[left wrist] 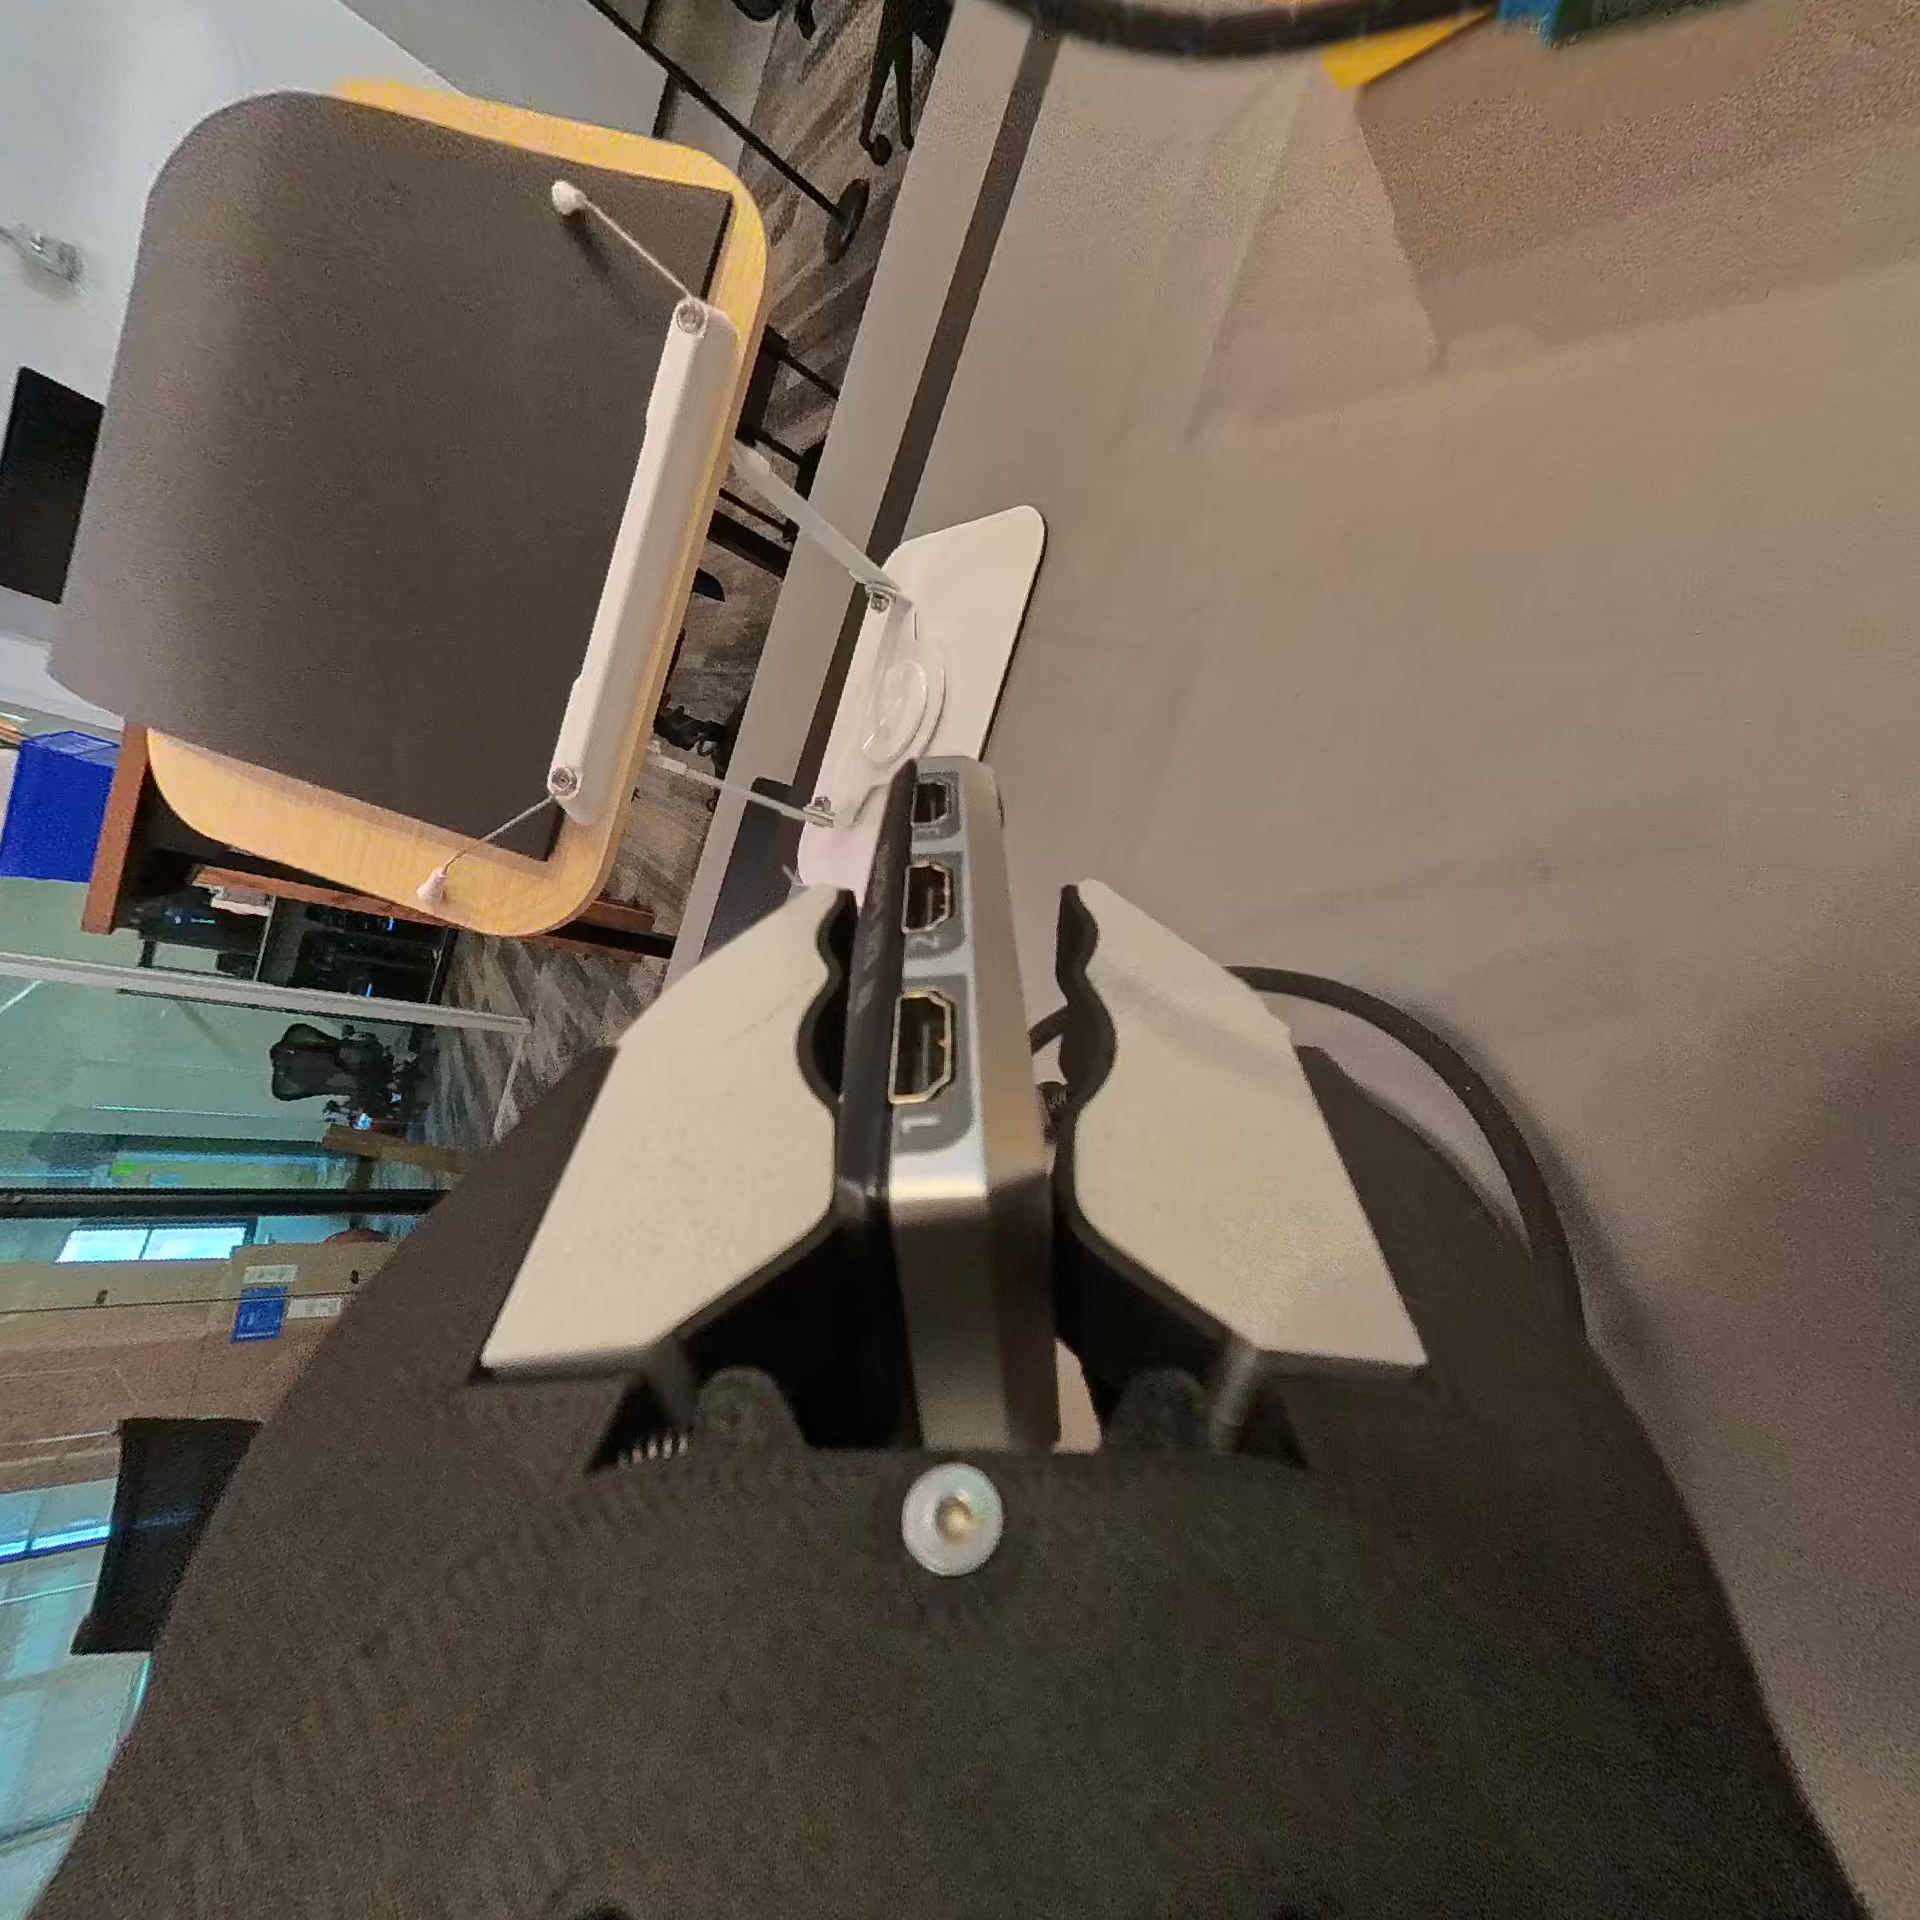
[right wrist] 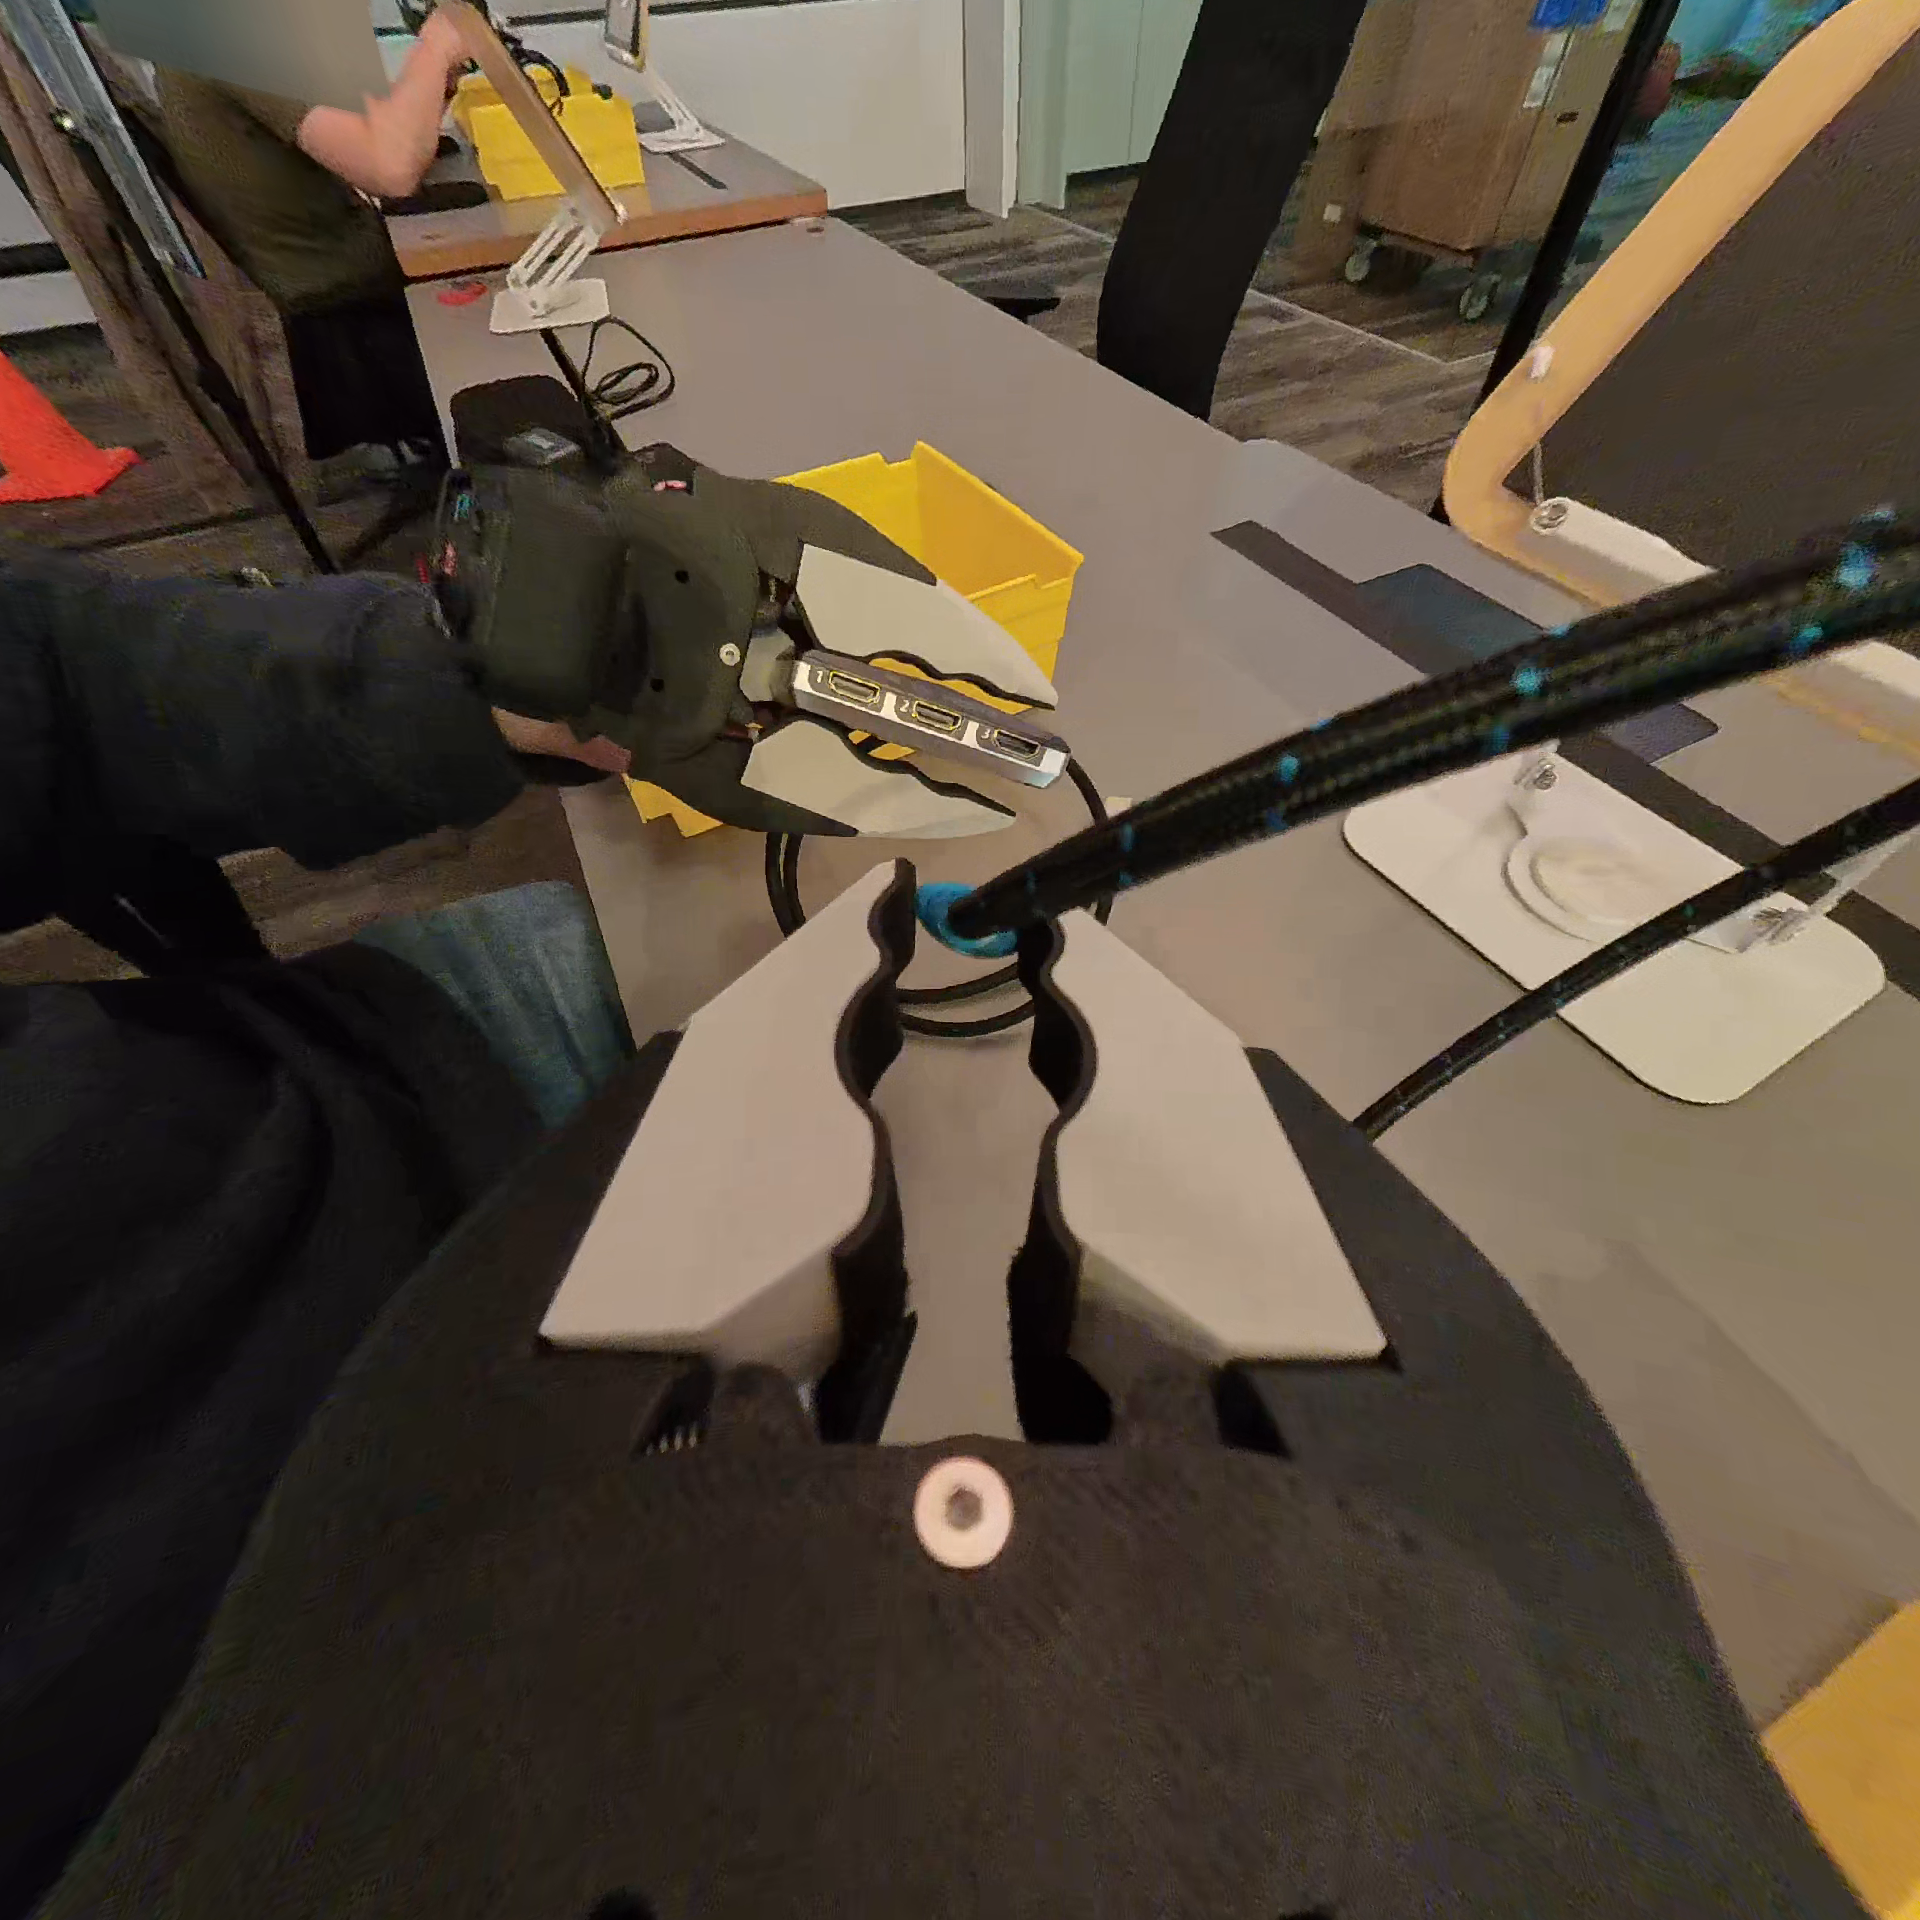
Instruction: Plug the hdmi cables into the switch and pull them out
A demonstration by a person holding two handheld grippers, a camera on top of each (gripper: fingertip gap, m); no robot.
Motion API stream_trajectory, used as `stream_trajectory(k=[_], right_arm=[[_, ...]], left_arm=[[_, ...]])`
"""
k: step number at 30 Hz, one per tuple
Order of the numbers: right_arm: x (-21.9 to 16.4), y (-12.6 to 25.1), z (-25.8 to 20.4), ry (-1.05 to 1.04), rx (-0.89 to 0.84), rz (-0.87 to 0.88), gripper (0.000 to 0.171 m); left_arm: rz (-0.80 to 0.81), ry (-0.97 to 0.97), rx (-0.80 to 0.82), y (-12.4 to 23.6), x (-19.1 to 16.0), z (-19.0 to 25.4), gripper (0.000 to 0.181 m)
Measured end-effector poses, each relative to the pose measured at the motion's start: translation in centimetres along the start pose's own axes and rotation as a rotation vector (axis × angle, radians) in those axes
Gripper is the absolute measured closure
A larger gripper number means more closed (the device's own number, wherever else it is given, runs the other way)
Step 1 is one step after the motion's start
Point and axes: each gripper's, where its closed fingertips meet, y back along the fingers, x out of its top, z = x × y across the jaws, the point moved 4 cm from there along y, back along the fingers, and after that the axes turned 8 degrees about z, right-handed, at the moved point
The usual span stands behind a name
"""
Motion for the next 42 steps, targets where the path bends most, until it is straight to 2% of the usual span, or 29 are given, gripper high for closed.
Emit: stream_trajectory(k=[4,8,12,17,23,25,31,35,37,42], right_arm=[[1.4,5.0,1.3,-0.011,-0.097,0.021,0.154],[0.4,10.7,3.7,-0.055,-0.255,-0.018,0.154],[-2.6,15.4,5.9,-0.151,-0.388,-0.087,0.153],[-7.3,18.8,8.5,-0.286,-0.528,-0.151,0.154],[-13.2,19.0,10.8,-0.437,-0.577,-0.244,0.154],[-15.2,18.9,11.4,-0.441,-0.612,-0.342,0.154],[-17.9,17.5,11.6,-0.479,-0.554,-0.448,0.157],[-18.5,16.7,11.7,-0.498,-0.489,-0.503,0.144],[-17.6,17.0,12.2,-0.502,-0.49,-0.44,0.133],[-15.5,18.9,12.4,-0.489,-0.503,-0.376,0.128]], left_arm=[[0.001,-0.001,0.002,0.1,-0.1,-0.2,0.144],[0.002,-0.006,-0.01,0.1,0.0,0.1,0.144],[-0.002,-0.016,-0.019,-0.1,0.1,0.5,0.144],[0.001,-0.02,-0.022,-0.1,0.4,0.7,0.144],[-0.007,-0.018,-0.041,-0.3,0.1,1.1,0.144],[-0.011,-0.02,-0.047,-0.4,0.0,1.3,0.144],[-0.017,-0.019,-0.061,-0.5,-0.2,1.5,0.144],[-0.019,-0.02,-0.072,-0.6,-0.3,1.8,0.144],[-0.019,-0.023,-0.076,-0.6,-0.2,1.9,0.144],[-0.014,-0.014,-0.08,-0.6,-0.2,1.8,0.144]])
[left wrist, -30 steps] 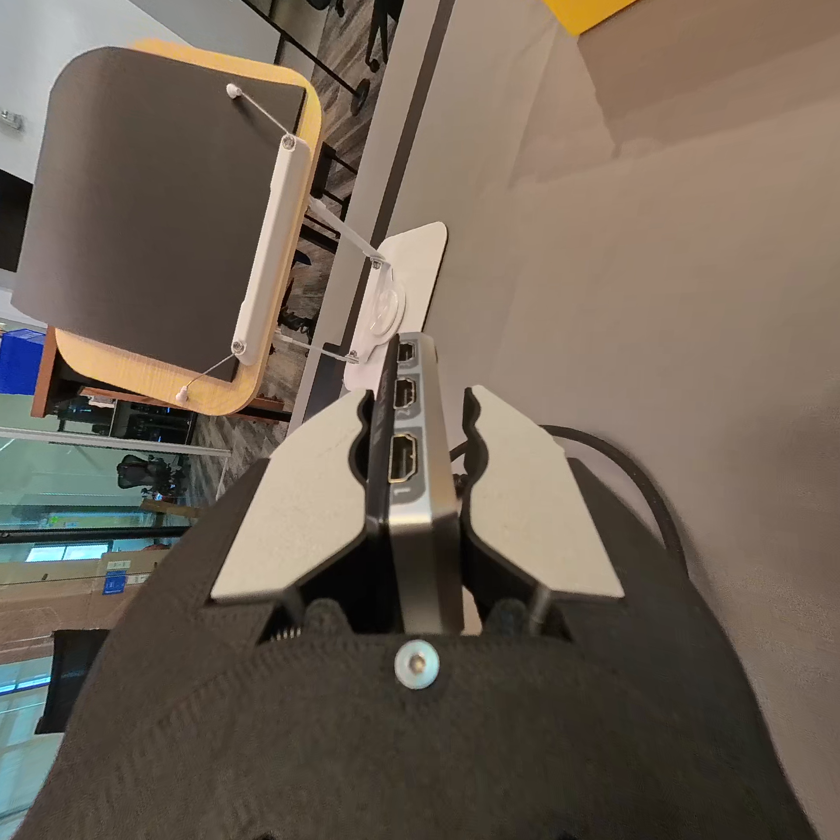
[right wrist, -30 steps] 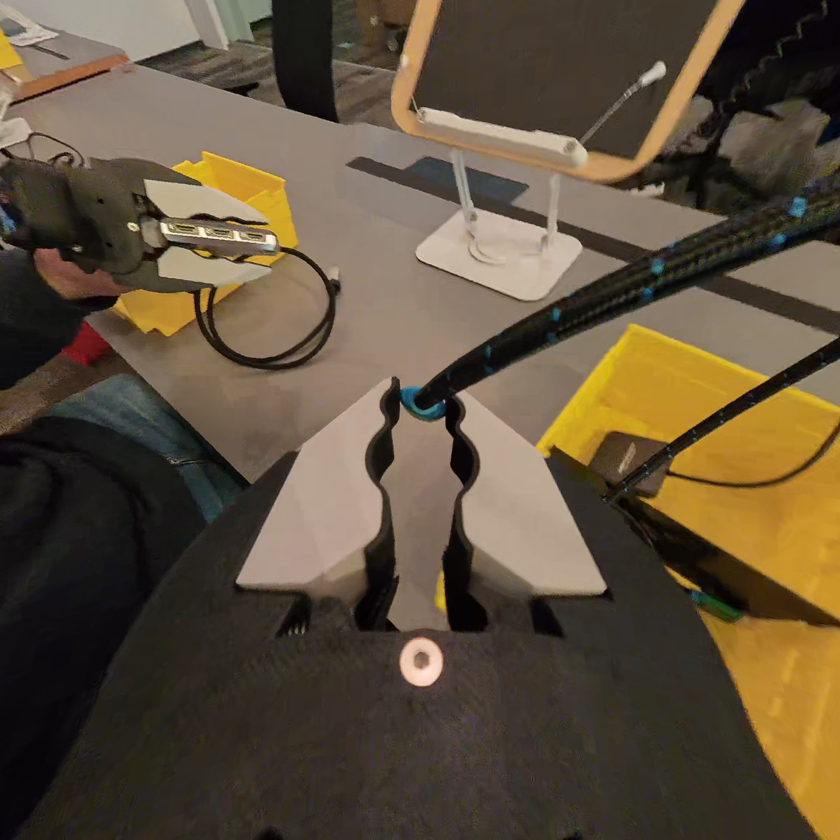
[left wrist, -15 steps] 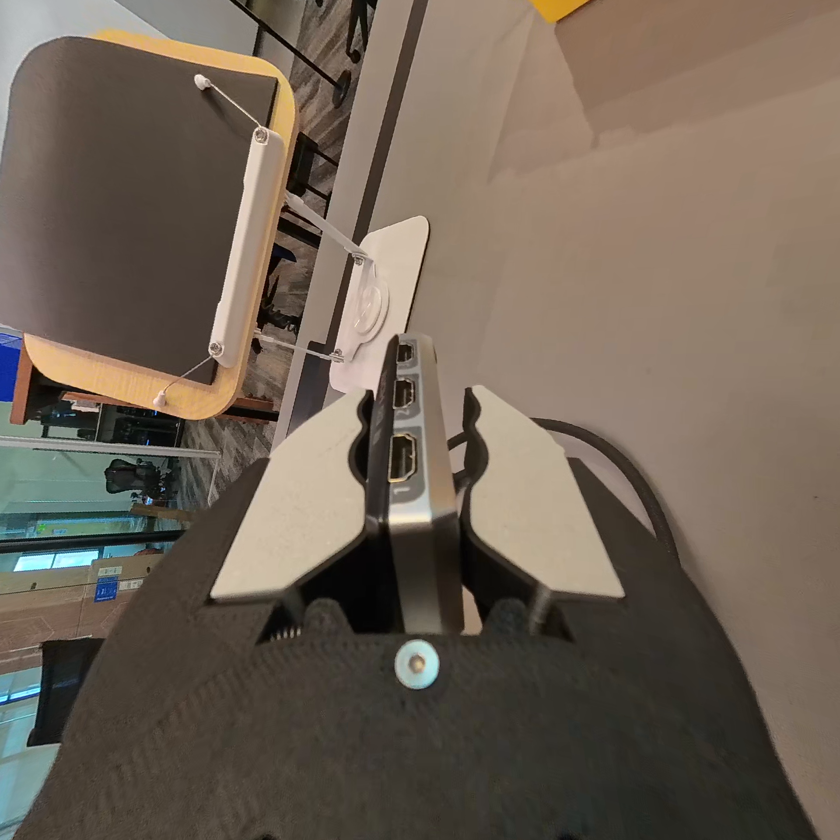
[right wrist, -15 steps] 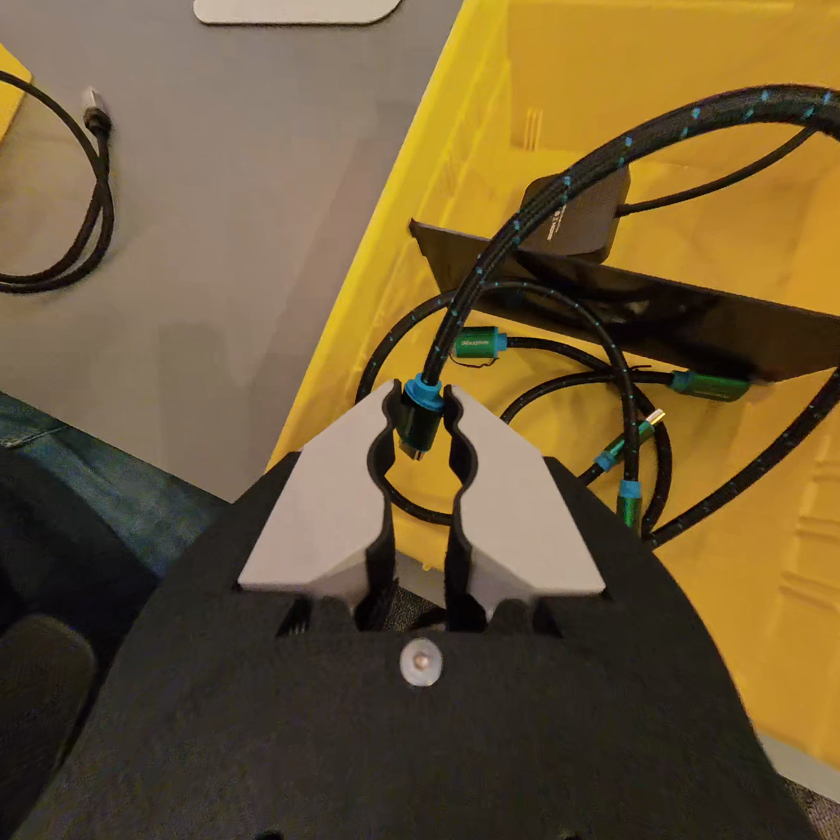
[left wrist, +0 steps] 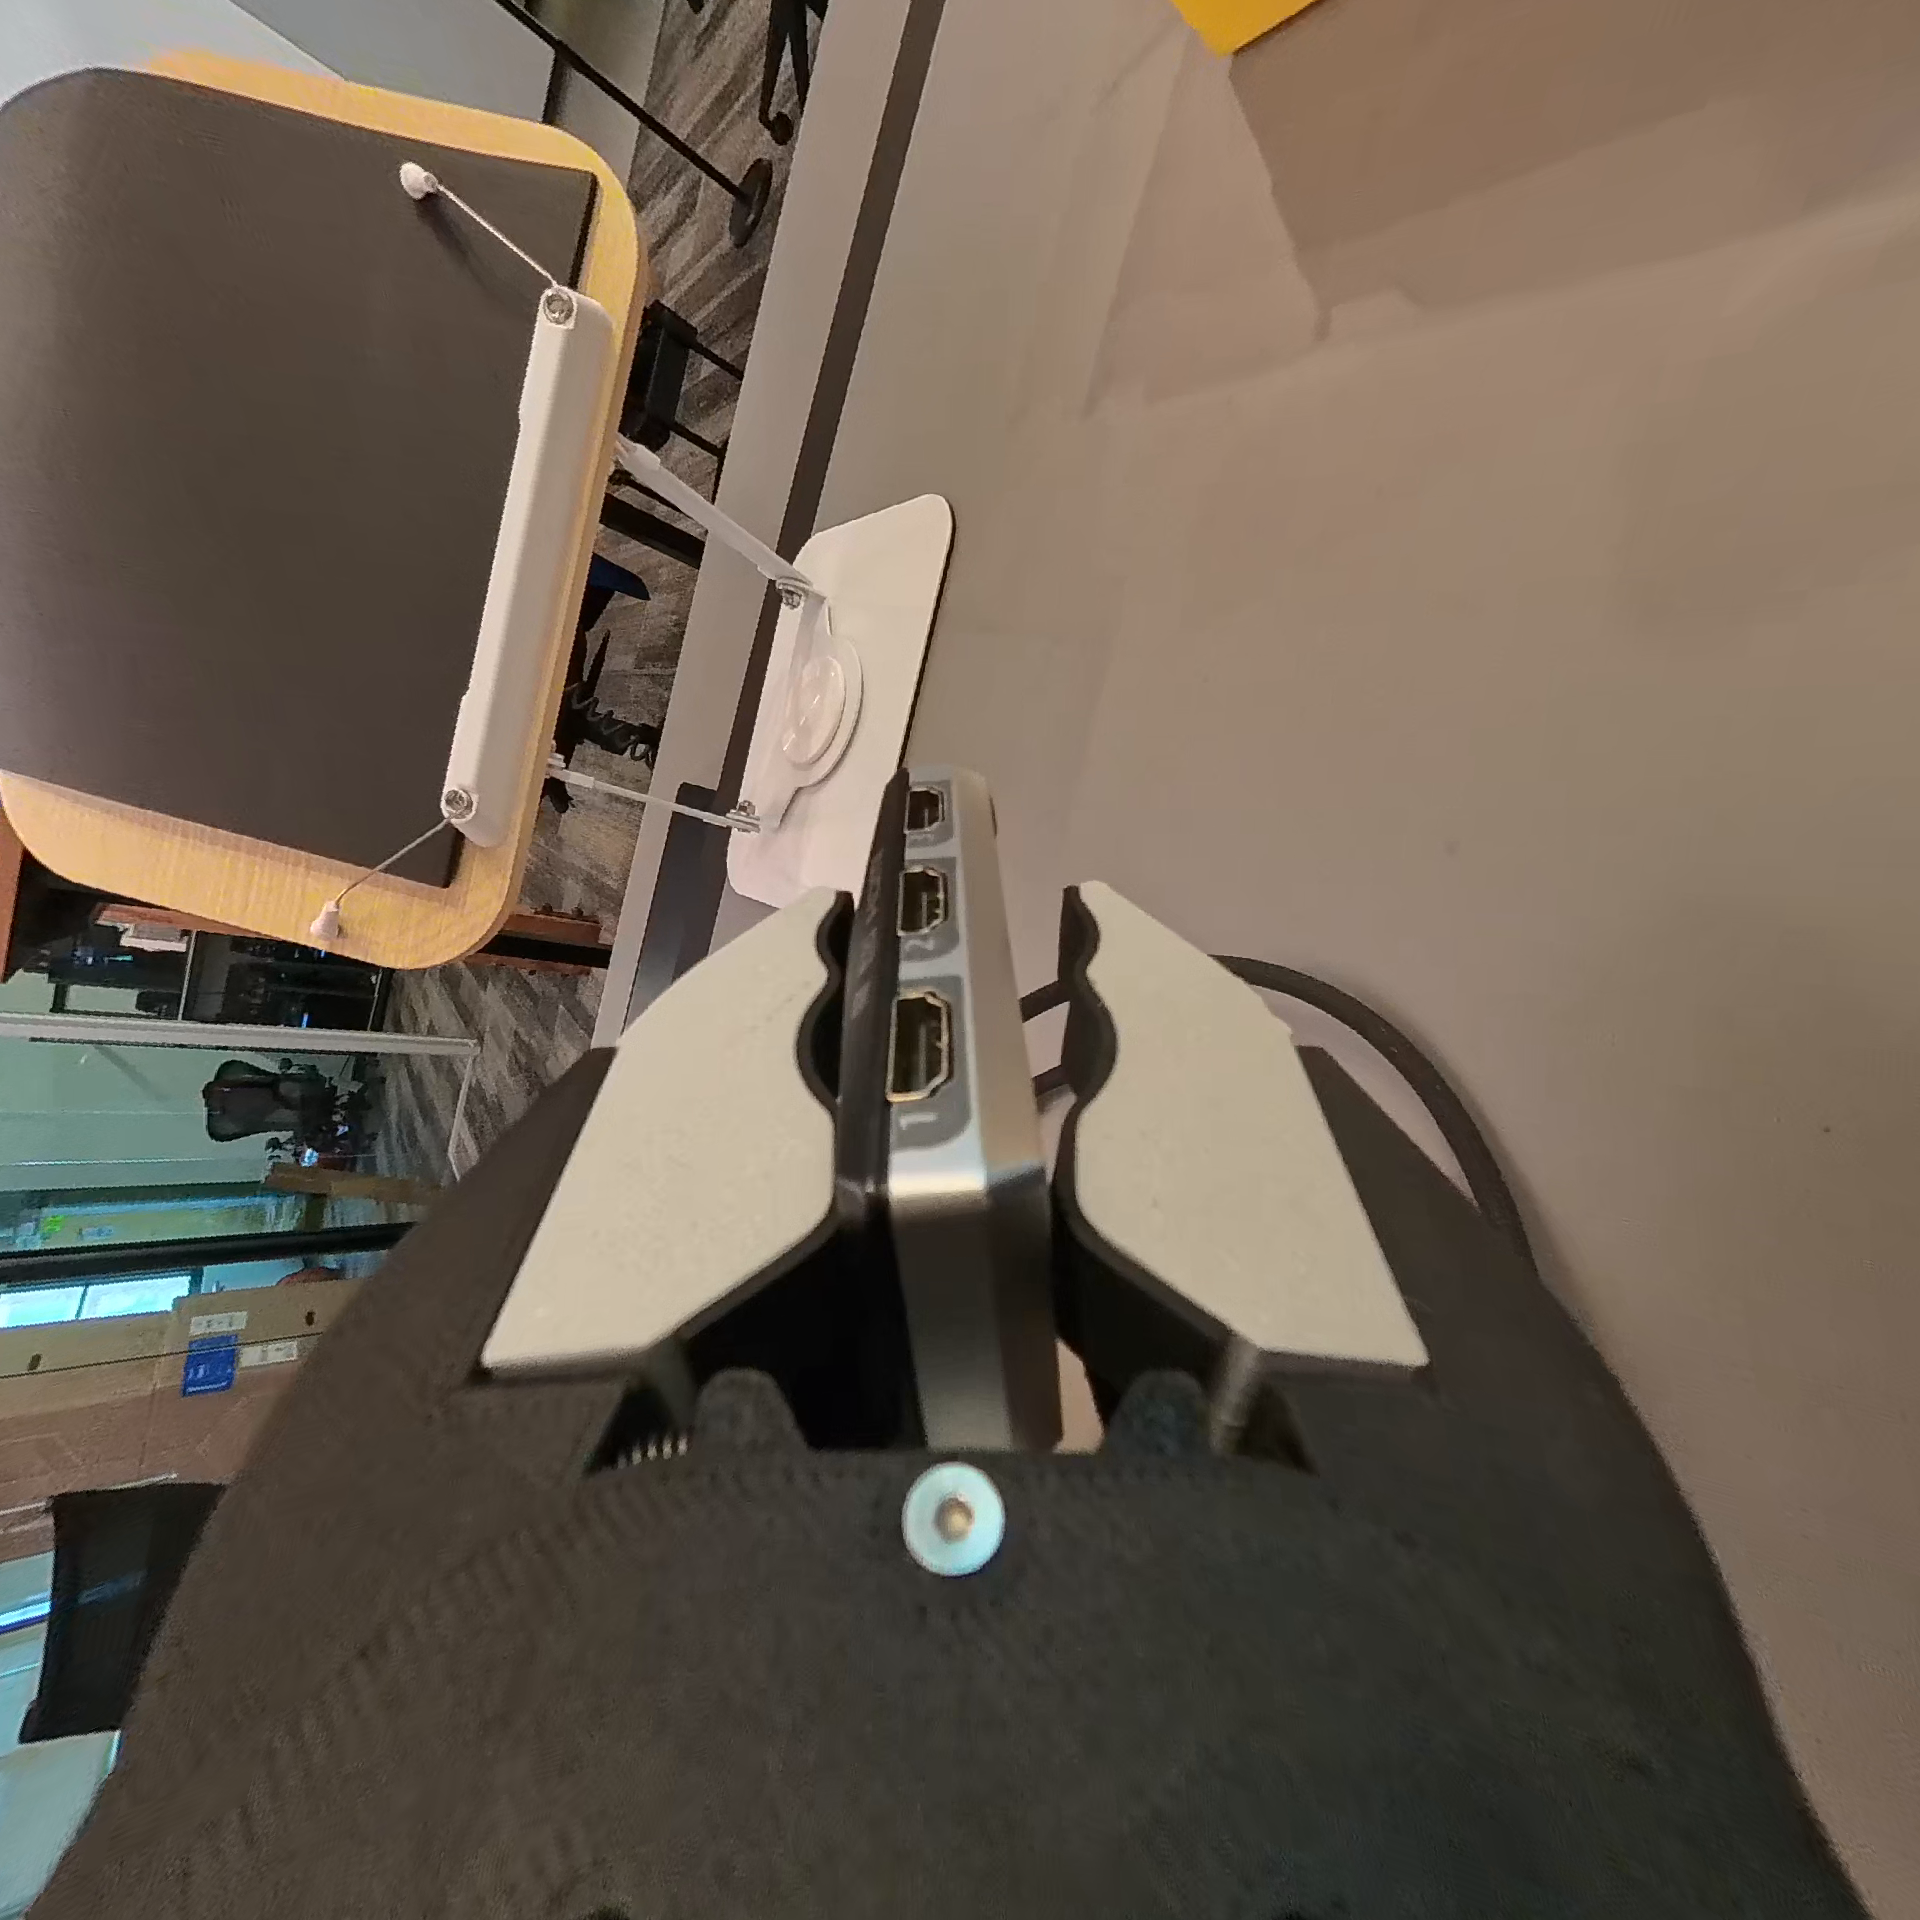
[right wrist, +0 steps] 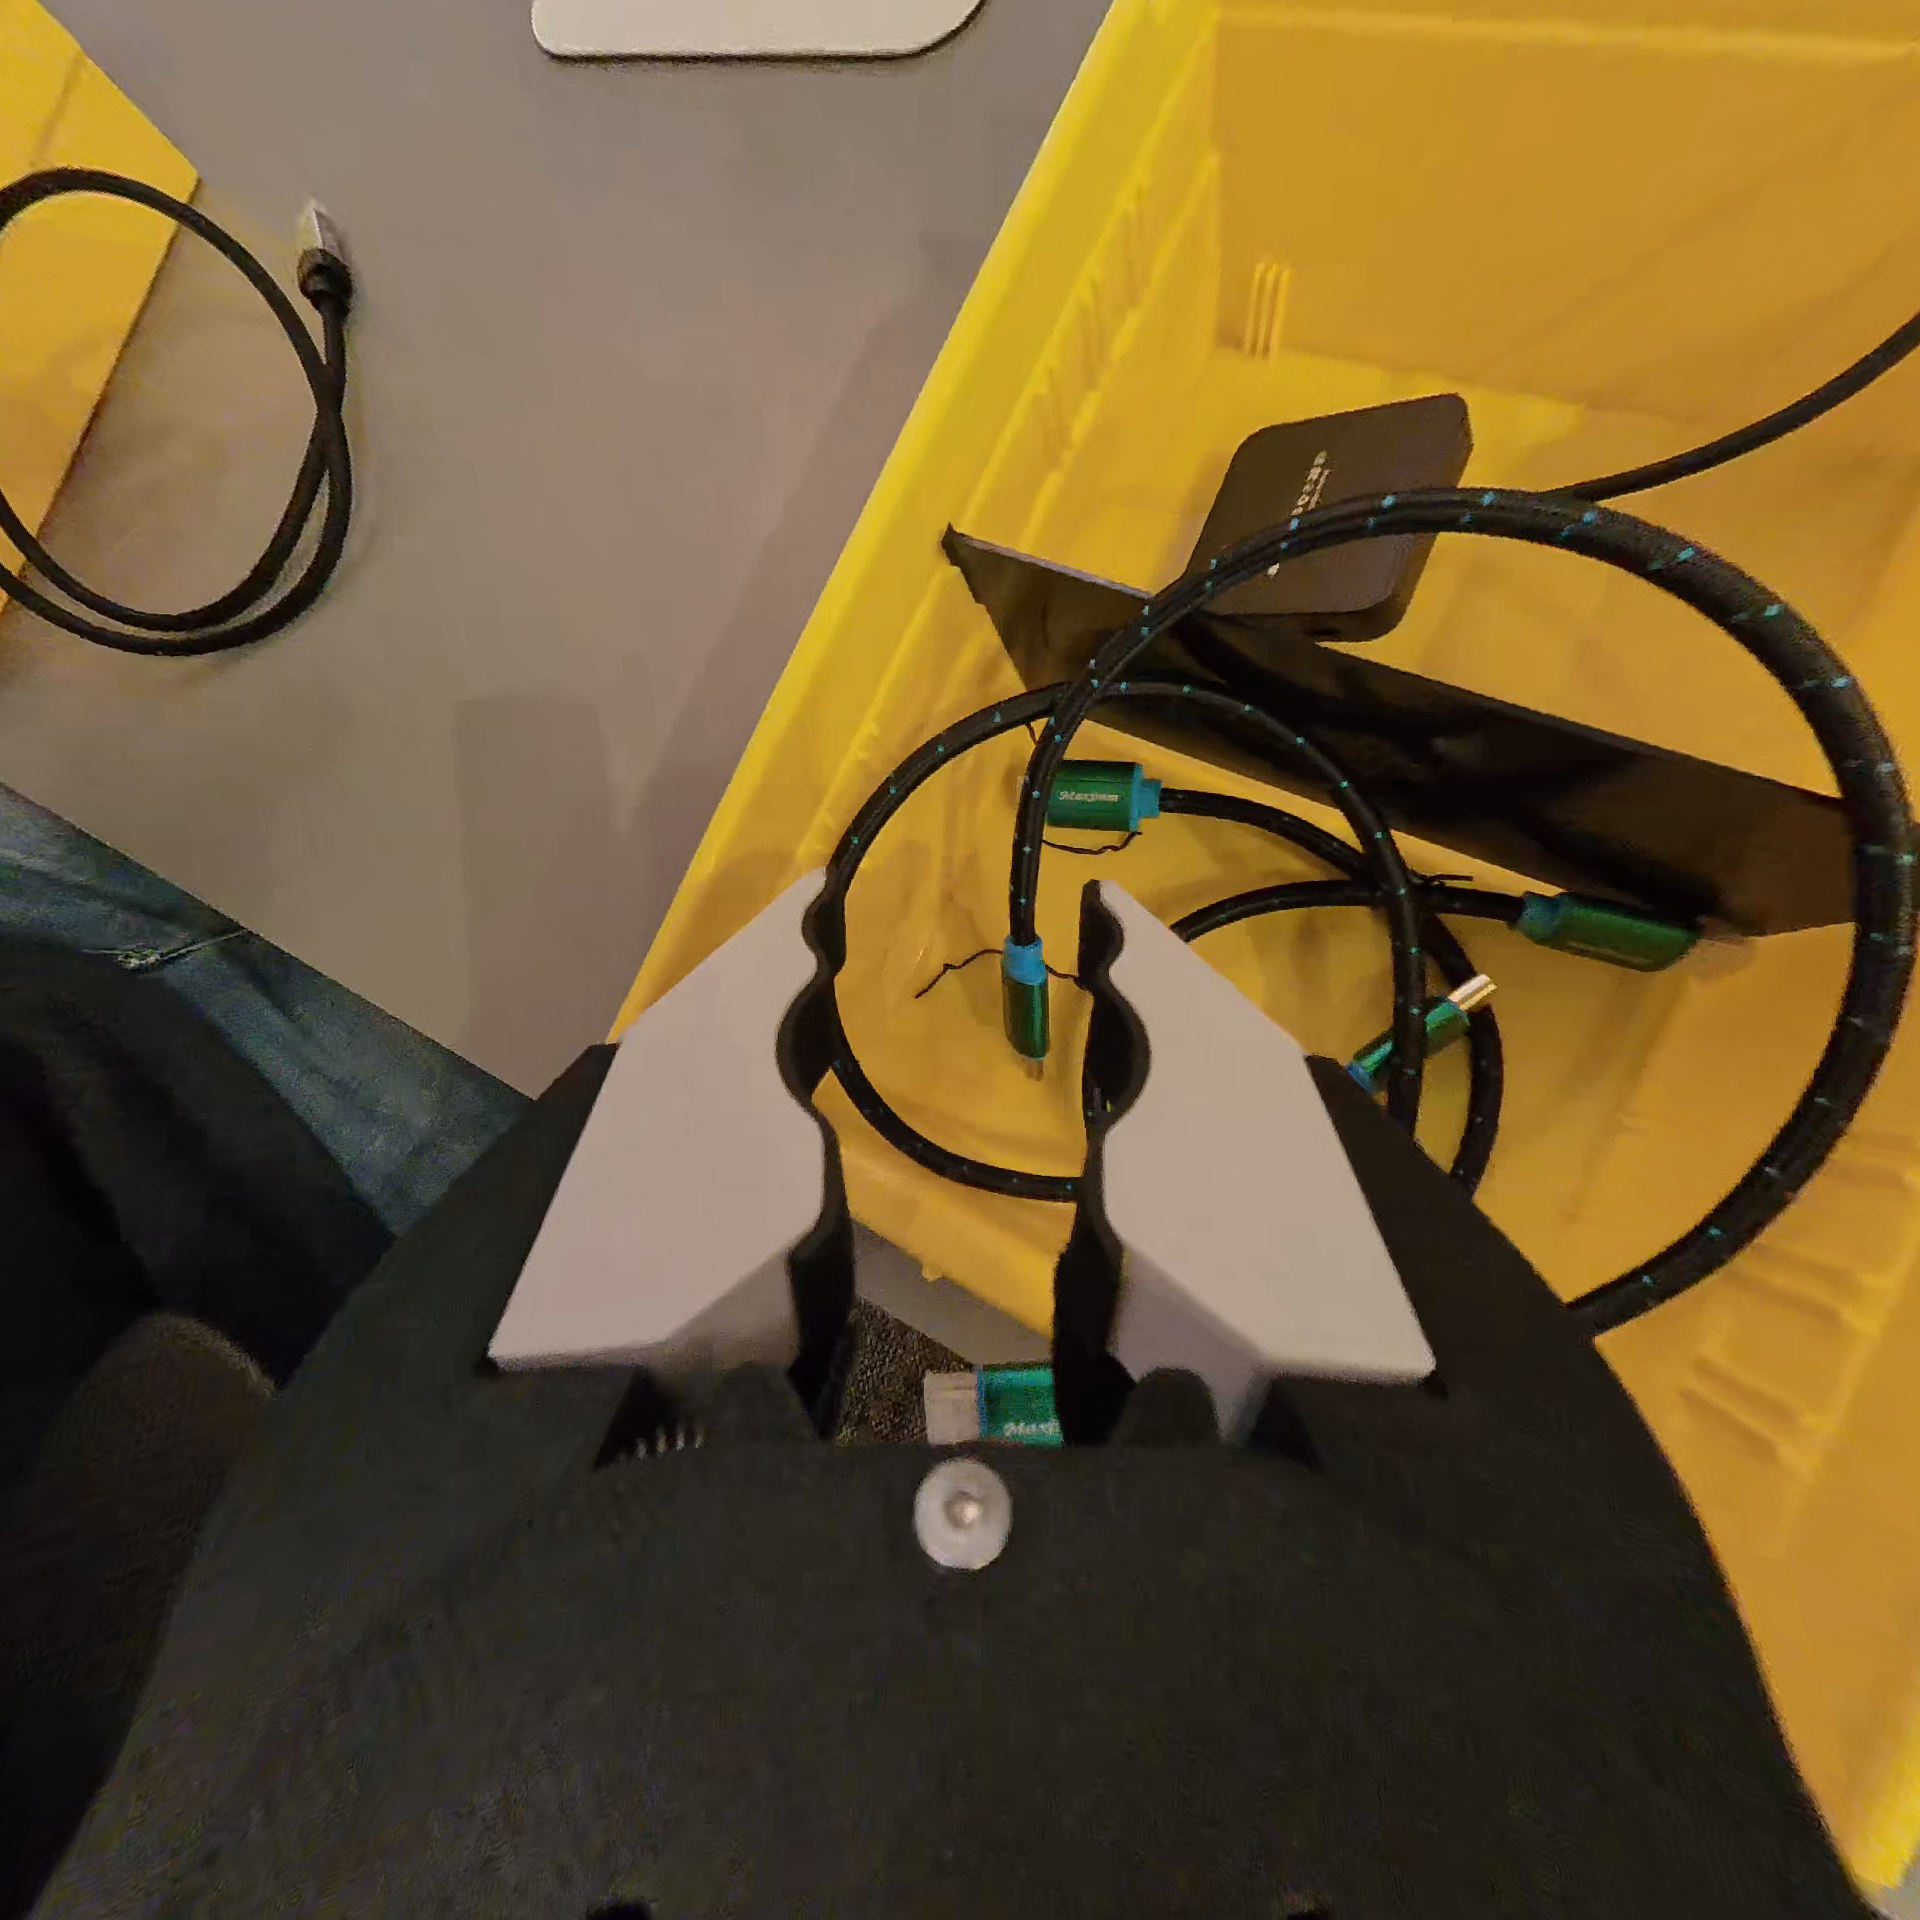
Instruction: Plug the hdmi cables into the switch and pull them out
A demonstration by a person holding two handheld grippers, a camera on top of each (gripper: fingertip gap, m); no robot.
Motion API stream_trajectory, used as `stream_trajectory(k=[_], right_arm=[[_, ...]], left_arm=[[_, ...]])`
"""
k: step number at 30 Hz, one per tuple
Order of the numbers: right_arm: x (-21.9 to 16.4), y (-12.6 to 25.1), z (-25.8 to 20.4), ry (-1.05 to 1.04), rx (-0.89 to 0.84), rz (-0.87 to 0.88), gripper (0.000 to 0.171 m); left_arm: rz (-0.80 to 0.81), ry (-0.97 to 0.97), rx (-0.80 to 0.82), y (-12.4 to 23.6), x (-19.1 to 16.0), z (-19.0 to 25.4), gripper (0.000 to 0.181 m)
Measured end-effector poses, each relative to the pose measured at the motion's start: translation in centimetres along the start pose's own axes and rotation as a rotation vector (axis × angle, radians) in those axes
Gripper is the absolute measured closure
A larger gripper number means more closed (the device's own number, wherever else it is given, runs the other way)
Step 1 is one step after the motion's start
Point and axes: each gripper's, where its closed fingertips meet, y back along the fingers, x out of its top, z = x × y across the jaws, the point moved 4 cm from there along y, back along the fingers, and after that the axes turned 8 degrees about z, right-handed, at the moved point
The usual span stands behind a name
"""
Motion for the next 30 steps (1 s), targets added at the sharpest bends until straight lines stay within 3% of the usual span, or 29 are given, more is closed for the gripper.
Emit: stream_trajectory(k=[5,12,17,21,30], right_arm=[[2.2,2.8,-1.4,0.091,-0.059,0.091,0.129],[8.1,1.2,-15.2,0.581,0.156,0.3,0.104],[8.6,-3.2,-24.5,0.913,0.329,0.31,0.111],[7.7,-6.8,-28.4,1.105,0.39,0.243,0.119],[7.0,-7.8,-29.7,1.204,0.465,0.18,0.145]], left_arm=[[0.034,-0.006,0.005,0.1,0.5,0.1,0.144],[0.165,0.014,-0.063,1.2,3.0,0.8,0.144],[0.311,0.062,-0.206,2.7,4.7,1.6,0.144],[0.351,0.068,-0.243,3.4,5.4,1.6,0.144],[0.368,-0.037,-0.307,4.6,5.8,2.1,0.144]])
